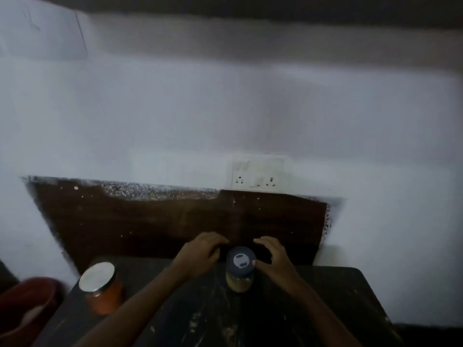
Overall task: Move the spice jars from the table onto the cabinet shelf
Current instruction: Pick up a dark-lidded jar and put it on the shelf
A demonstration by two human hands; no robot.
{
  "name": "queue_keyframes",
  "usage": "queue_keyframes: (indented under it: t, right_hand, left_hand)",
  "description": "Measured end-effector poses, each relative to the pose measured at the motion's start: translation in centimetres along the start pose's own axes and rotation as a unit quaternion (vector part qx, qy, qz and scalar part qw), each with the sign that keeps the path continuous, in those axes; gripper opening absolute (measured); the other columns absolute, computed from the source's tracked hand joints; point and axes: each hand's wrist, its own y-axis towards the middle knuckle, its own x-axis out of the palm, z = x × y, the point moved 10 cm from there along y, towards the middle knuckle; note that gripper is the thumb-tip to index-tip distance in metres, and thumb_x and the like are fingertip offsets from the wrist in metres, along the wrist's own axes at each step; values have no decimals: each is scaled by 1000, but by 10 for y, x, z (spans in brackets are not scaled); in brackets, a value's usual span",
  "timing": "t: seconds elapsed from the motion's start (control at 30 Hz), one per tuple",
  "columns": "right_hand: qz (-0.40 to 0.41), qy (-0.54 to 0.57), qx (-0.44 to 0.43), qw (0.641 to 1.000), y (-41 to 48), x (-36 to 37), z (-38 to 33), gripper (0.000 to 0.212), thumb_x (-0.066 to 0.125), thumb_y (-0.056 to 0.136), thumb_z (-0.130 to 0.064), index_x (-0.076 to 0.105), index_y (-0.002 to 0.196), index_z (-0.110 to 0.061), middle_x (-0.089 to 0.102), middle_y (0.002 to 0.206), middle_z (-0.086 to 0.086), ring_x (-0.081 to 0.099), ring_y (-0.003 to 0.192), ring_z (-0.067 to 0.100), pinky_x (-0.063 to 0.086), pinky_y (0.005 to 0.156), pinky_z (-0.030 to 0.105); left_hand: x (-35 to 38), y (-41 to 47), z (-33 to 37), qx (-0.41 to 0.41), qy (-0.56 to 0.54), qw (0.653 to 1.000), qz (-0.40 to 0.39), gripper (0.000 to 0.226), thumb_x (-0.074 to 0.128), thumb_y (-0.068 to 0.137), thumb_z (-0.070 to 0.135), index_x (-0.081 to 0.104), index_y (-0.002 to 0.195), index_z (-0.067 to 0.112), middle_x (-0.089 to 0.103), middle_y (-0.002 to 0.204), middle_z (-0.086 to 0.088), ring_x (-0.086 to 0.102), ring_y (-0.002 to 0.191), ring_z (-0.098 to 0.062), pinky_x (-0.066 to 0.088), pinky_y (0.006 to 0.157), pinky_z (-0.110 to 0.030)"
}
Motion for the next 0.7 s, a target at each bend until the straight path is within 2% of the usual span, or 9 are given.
queue_keyframes:
  t: [0.07, 0.1, 0.23, 0.37, 0.43, 0.53, 0.7]
  right_hand:
    - [-16, 18, 41, 999, 5, 27, 30, 65, 77, 75, -20, 44, 131, -18, 34, 139, 4, 34, 129, 14, 31, 100, 20]
    - [-20, 24, 60, 998, 8, 38, 43, 73, 79, 72, -21, 40, 133, -17, 32, 142, 5, 33, 130, 16, 30, 100, 20]
    - [-29, 75, 121, 989, 14, 63, 75, 106, 86, 62, -23, 21, 146, -16, 20, 151, 4, 25, 138, 22, 30, 112, 39]
    - [-44, 136, 142, 980, 18, 80, 81, 122, 88, 55, -24, 9, 148, -15, 20, 153, 6, 26, 138, 21, 30, 112, 39]
    - [-39, 135, 140, 980, 22, 86, 82, 116, 85, 58, -25, 10, 147, -16, 22, 152, 7, 29, 137, 20, 32, 110, 37]
    - [-28, 142, 143, 979, 24, 88, 84, 102, 82, 66, -15, 18, 146, -14, 28, 151, 8, 33, 135, 21, 35, 108, 36]
    - [-34, 145, 155, 977, 19, 81, 79, 99, 82, 66, -13, 23, 145, -12, 35, 147, 8, 38, 132, 20, 35, 102, 28]
  left_hand:
    - [44, -10, -16, -21, -5, 998, -63, 45, 44, 93, 12, 43, 137, 21, 40, 144, 3, 33, 133, -15, 31, 109, -28]
    - [63, -13, -21, -20, 9, 996, -91, 50, 44, 94, 12, 36, 142, 22, 31, 150, 4, 27, 138, -16, 27, 111, -28]
    - [109, -16, -41, -36, 61, 985, -160, 67, 46, 92, 15, 14, 149, 28, 0, 158, 5, 6, 145, -21, 24, 114, -39]
    - [133, -17, -49, -55, 66, 974, -210, 71, 49, 92, 20, 9, 150, 29, -7, 158, 6, 0, 145, -22, 22, 113, -43]
    - [135, -17, -50, -58, 56, 974, -210, 72, 50, 92, 19, 8, 150, 30, -9, 158, 8, -1, 145, -21, 23, 112, -44]
    - [137, -18, -52, -64, 31, 976, -205, 71, 48, 93, 18, 7, 150, 29, -11, 157, 9, -2, 145, -17, 24, 113, -46]
    - [136, -27, -49, -36, 3, 980, -198, 82, 51, 90, 16, -4, 147, 32, -22, 149, 16, -10, 144, -12, 26, 113, -47]
